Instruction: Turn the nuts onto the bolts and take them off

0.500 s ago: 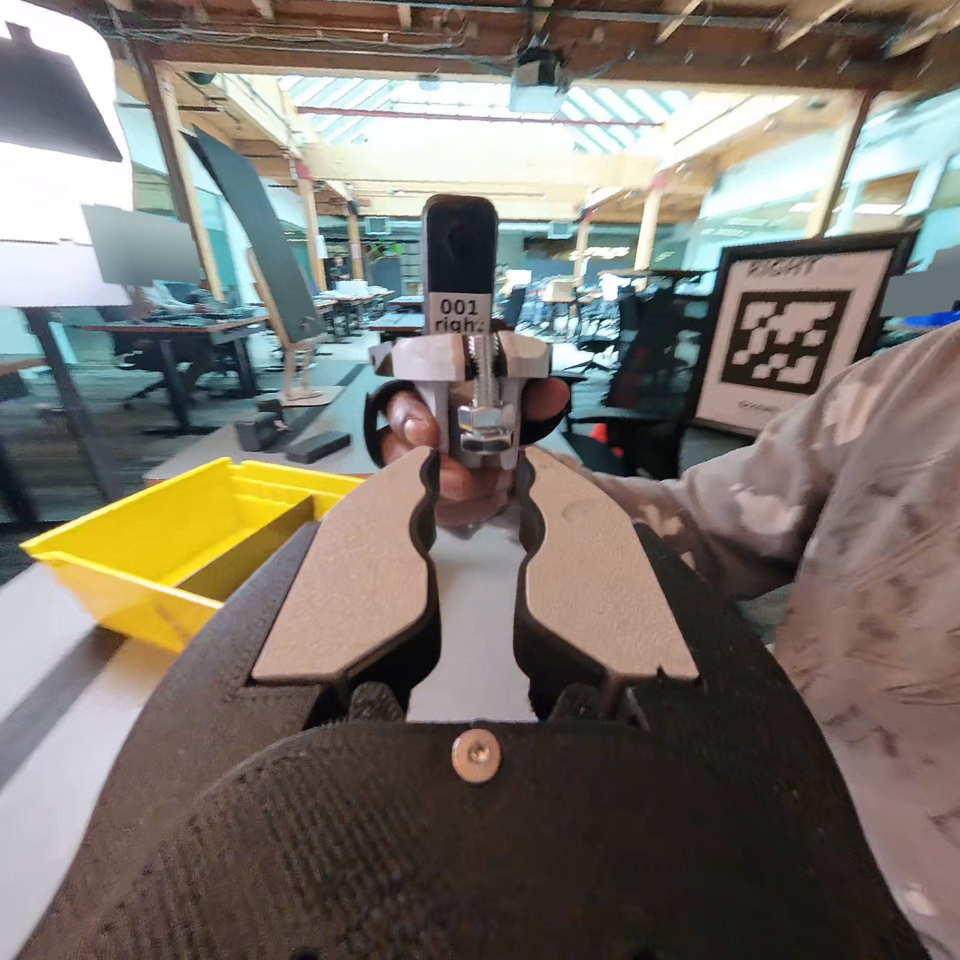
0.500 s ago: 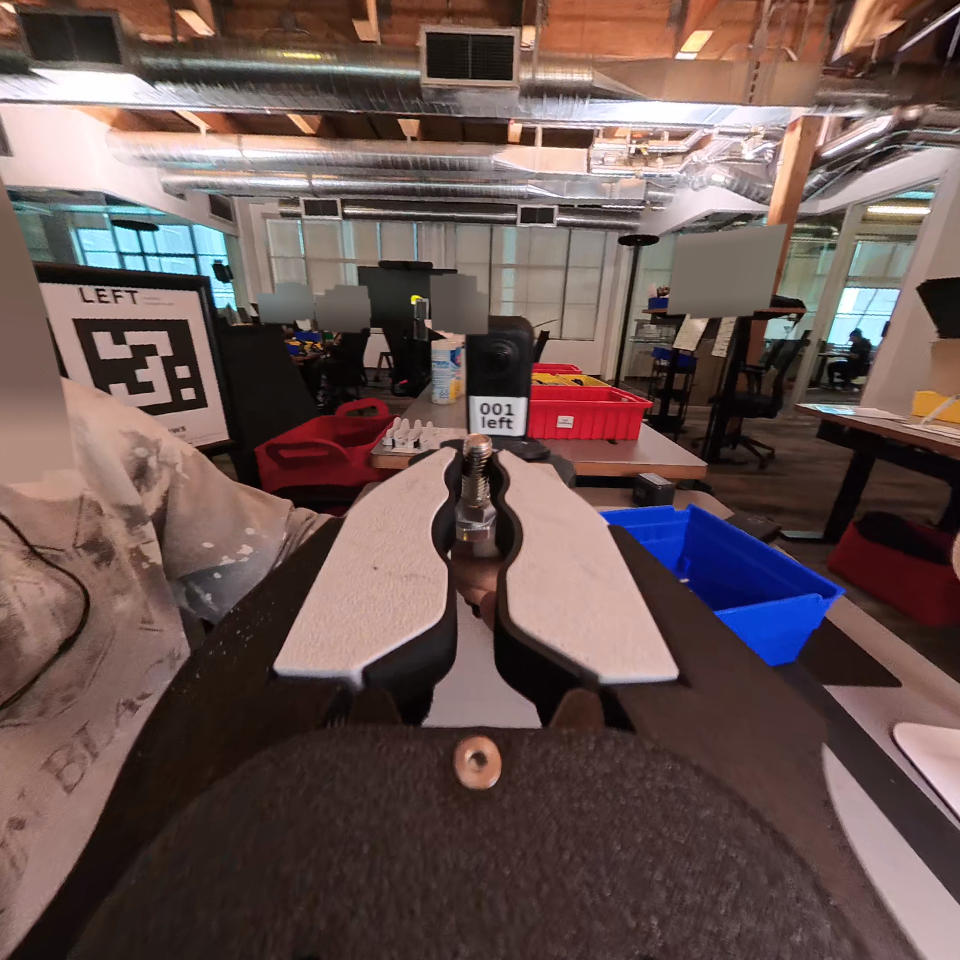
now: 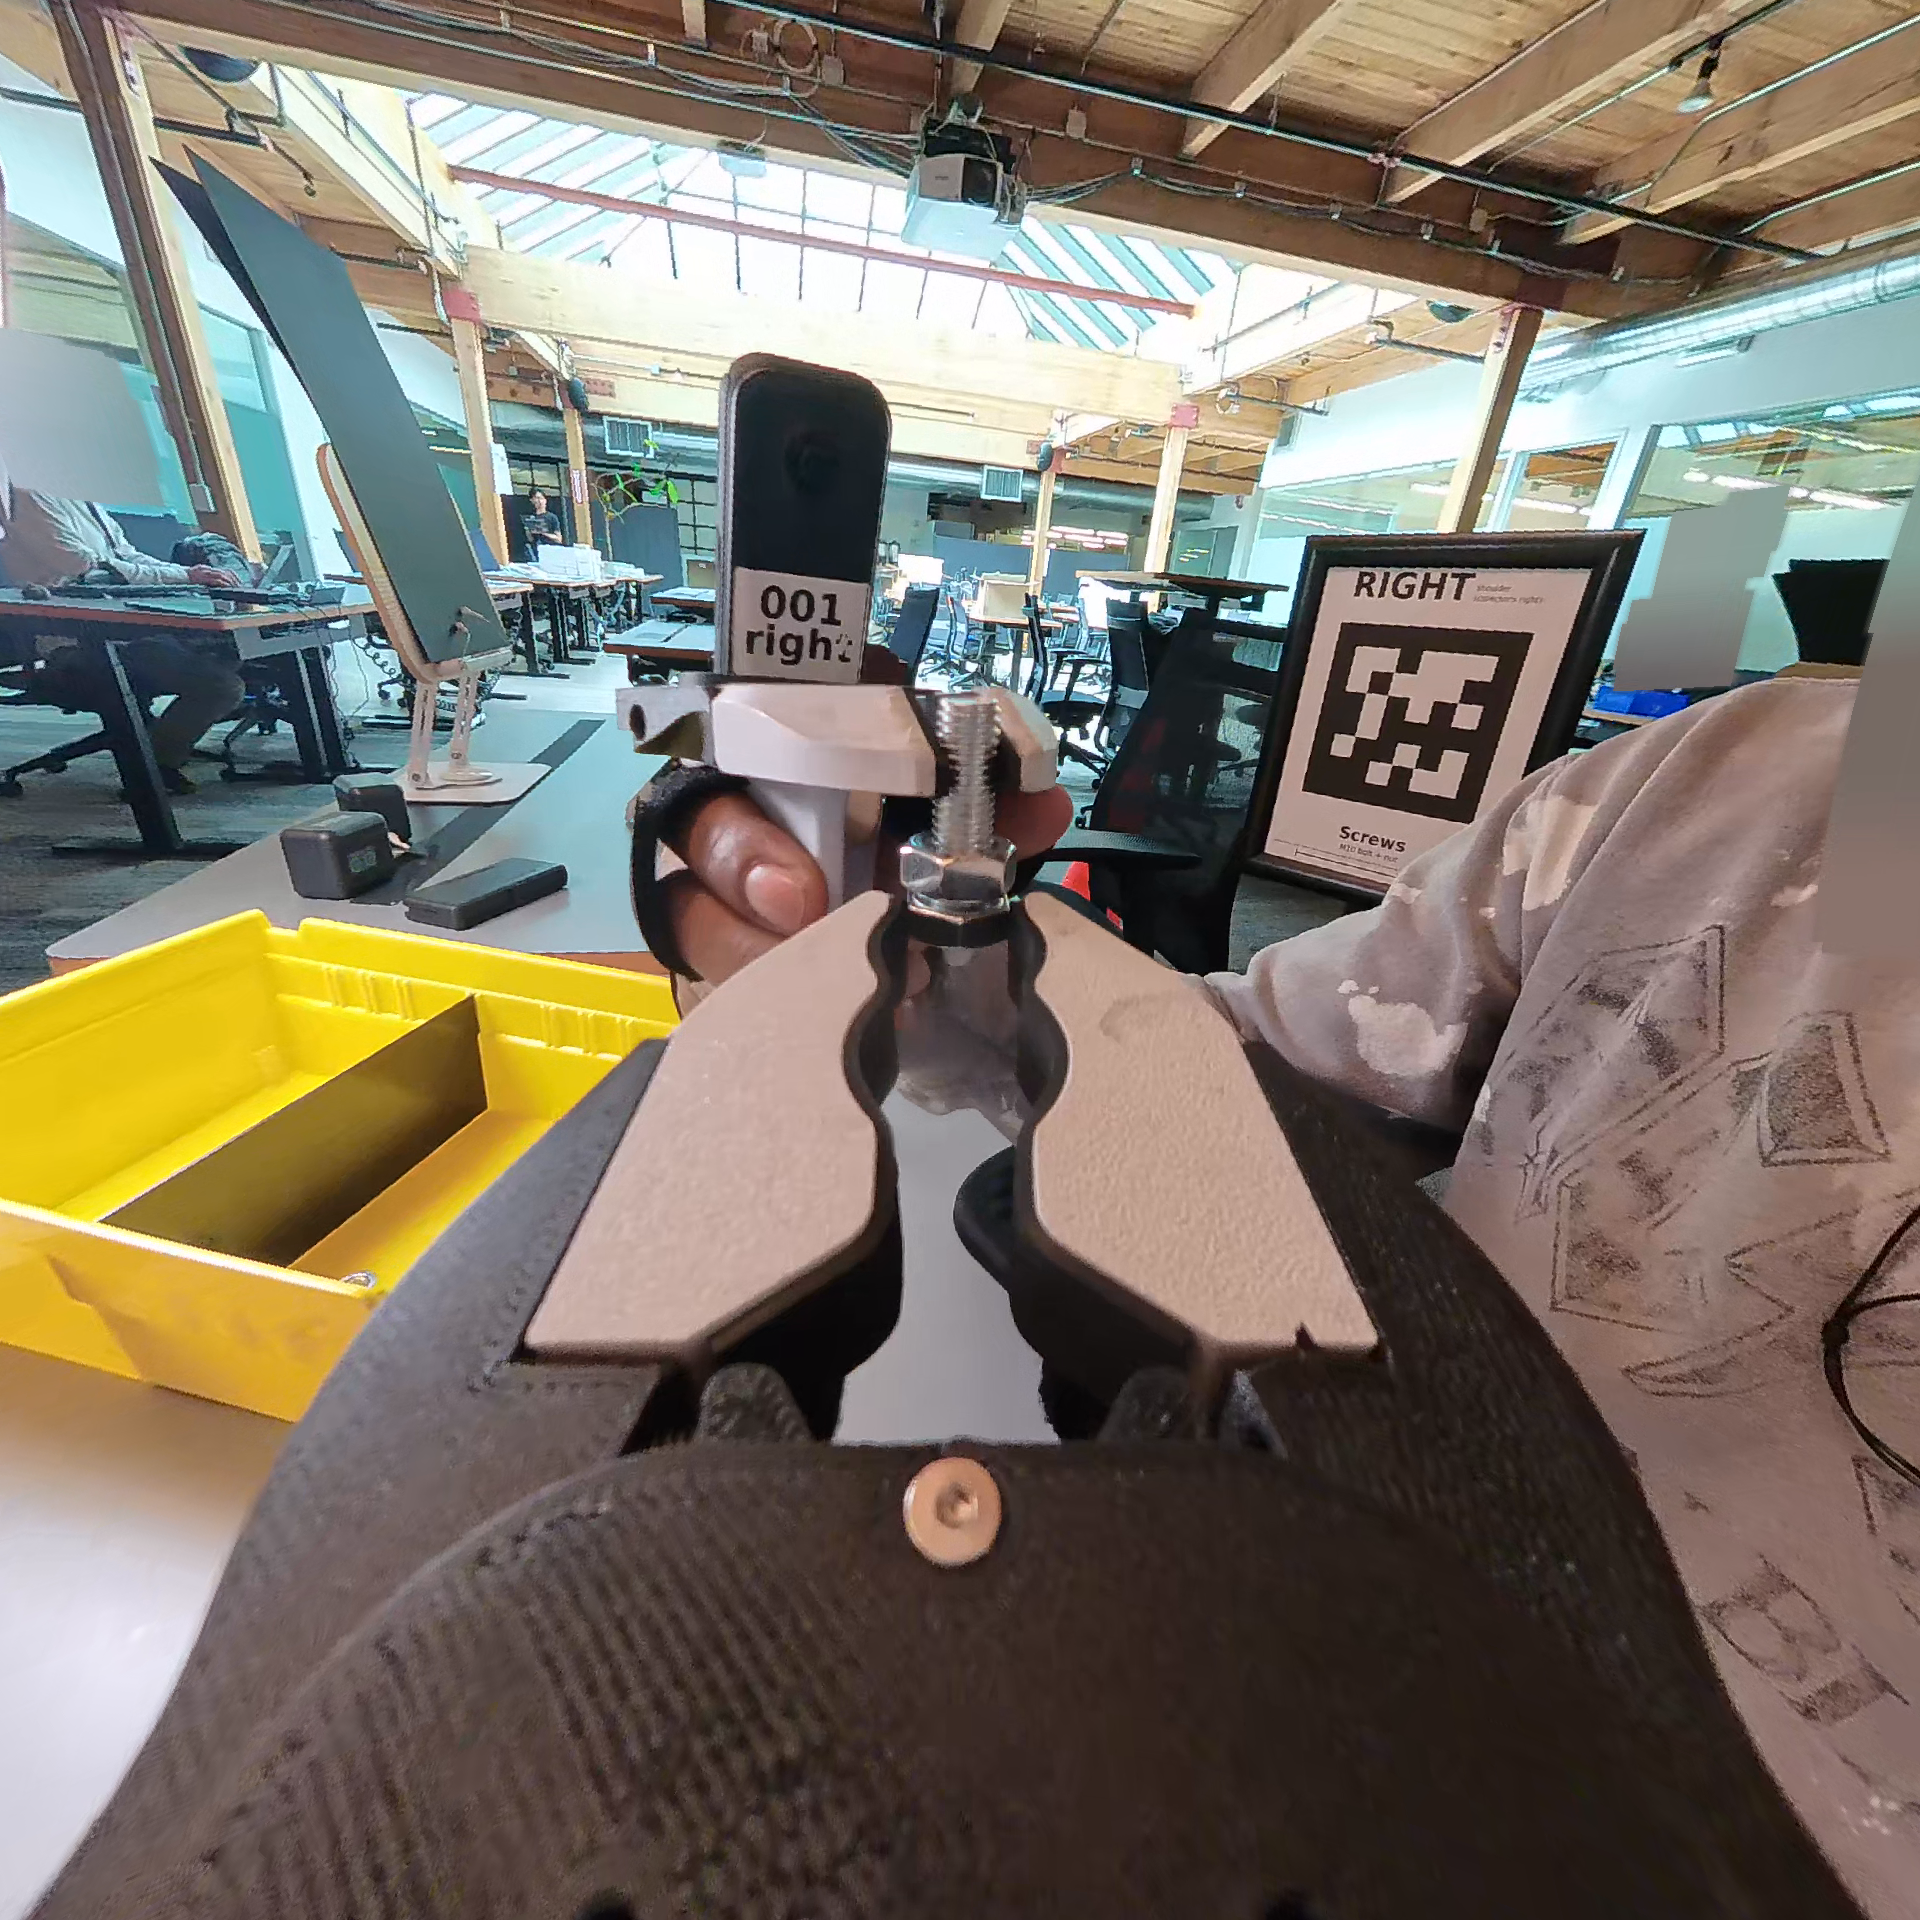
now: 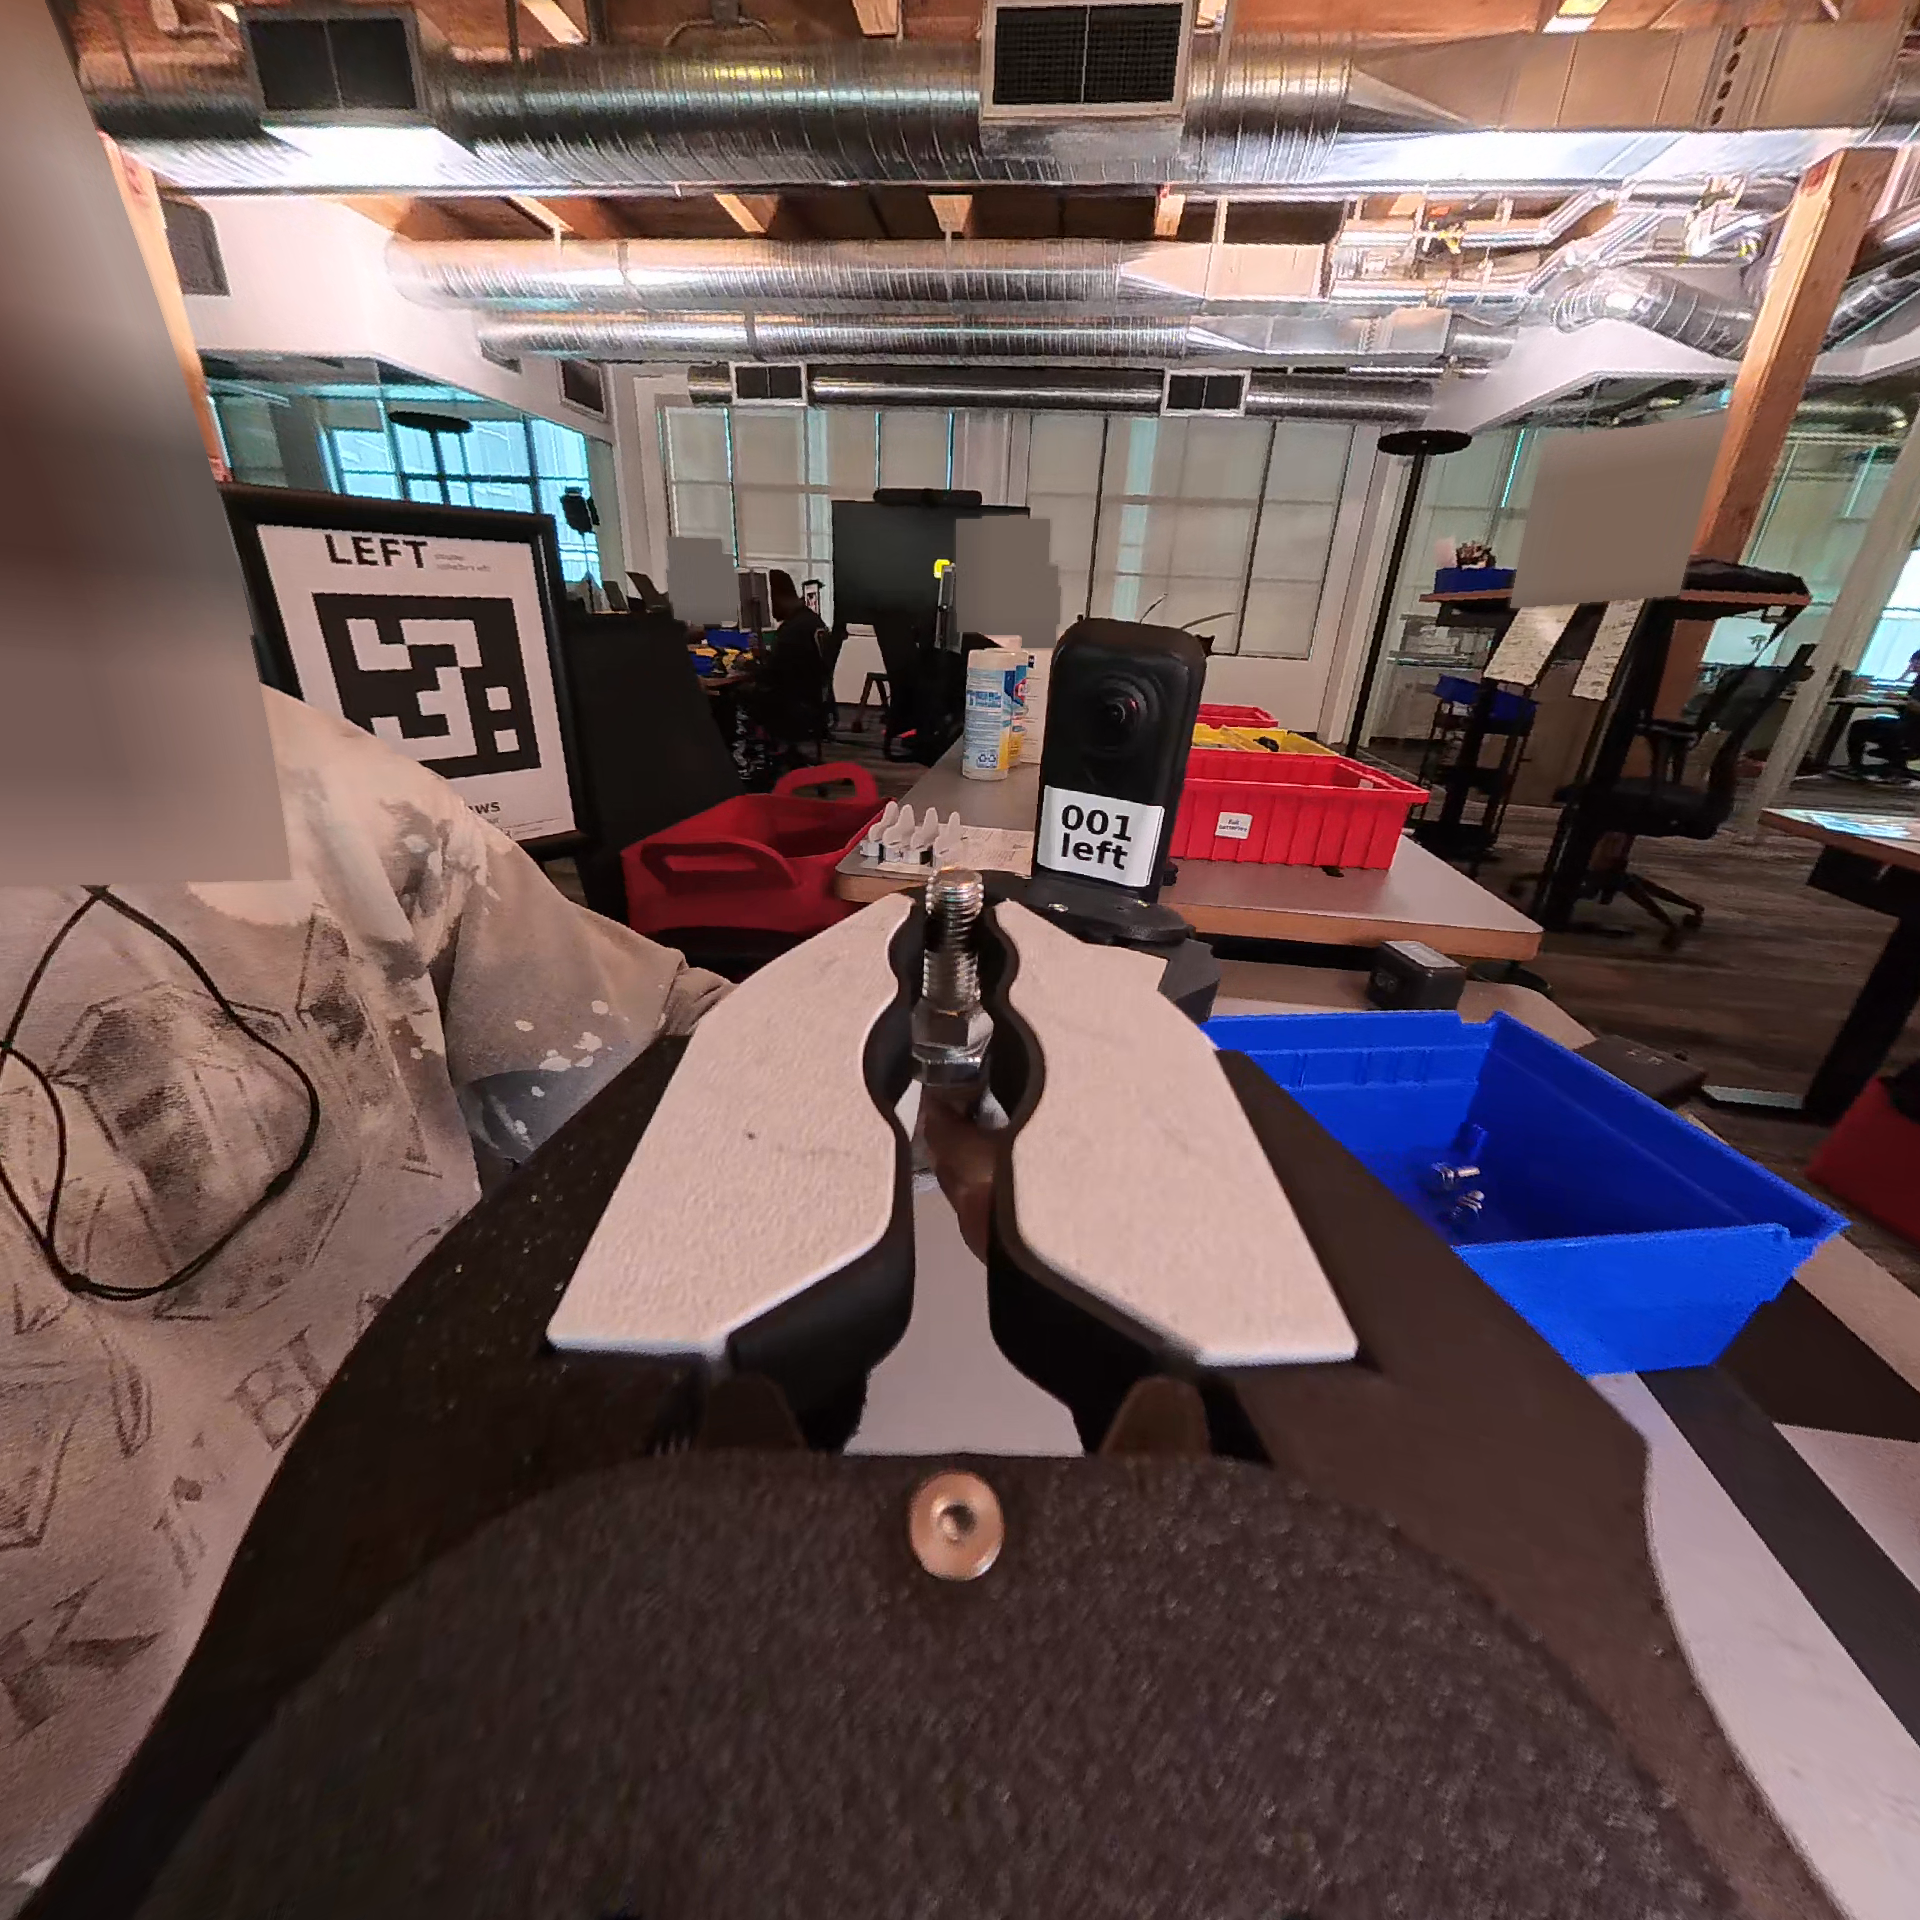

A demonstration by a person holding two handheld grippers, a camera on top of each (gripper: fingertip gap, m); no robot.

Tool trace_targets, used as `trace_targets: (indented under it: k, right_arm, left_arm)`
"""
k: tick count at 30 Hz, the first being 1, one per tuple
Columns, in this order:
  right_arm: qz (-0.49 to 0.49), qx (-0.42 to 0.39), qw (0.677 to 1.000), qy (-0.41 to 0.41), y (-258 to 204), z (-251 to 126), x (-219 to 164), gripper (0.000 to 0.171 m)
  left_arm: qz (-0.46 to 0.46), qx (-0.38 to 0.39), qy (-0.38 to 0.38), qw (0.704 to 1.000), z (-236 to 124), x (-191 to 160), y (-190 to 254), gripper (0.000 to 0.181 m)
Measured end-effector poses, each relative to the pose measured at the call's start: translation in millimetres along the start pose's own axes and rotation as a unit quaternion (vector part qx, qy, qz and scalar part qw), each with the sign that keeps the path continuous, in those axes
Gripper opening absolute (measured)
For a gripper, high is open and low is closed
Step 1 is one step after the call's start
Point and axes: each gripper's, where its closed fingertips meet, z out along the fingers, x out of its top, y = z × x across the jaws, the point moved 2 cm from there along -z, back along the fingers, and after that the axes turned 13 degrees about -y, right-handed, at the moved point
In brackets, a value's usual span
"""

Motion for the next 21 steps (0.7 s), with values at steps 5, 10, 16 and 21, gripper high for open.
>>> trace_targets:
  k: [5,10,16,21]
  right_arm:
    - [0.015,-0.024,1.000,0.008,9,-4,1,0.009]
    - [0.042,-0.127,0.991,0.008,37,-14,1,0.023]
    - [0.073,-0.192,0.978,-0.030,57,-2,-16,0.030]
    - [0.103,-0.238,0.966,-0.007,75,-21,-18,0.004]
  left_arm:
    - [-0.007,0.050,0.009,0.999,-1,3,-11,0.018]
    - [-0.022,0.168,0.031,0.985,-17,7,-38,0.018]
    - [-0.013,0.251,0.019,0.968,-24,4,-52,0.018]
    - [-0.007,0.237,0.048,0.970,-32,12,-48,0.018]
